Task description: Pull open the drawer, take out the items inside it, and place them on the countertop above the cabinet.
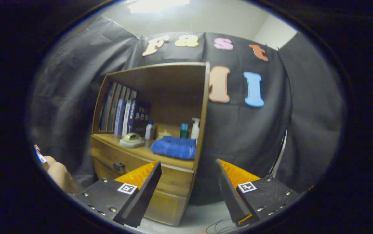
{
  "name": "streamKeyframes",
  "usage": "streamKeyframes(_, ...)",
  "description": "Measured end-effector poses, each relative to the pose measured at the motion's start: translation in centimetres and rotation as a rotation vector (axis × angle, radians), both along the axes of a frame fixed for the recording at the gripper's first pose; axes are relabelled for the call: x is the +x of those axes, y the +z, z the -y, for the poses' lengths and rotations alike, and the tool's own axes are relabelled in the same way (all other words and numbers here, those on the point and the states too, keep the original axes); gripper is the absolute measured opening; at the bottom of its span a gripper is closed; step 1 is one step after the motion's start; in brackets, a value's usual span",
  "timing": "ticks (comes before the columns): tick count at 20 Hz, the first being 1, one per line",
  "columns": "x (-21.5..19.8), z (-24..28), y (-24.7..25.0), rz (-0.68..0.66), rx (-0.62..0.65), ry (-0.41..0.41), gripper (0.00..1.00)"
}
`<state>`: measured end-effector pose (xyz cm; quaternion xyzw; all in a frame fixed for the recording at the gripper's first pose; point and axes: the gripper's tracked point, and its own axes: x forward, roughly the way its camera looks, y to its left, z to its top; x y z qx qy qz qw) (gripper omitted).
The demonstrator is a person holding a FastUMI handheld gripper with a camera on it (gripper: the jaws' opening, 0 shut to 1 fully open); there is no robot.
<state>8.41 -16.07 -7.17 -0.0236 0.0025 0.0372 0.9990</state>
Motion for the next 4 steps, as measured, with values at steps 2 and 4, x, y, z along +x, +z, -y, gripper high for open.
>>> streamKeyframes(2,-0.8,1.4,-1.9,-0.036,0.049,-0.027,0.97)
streamKeyframes(4,-1.6,2.8,-3.0,-0.046,0.104,-0.06,0.97)
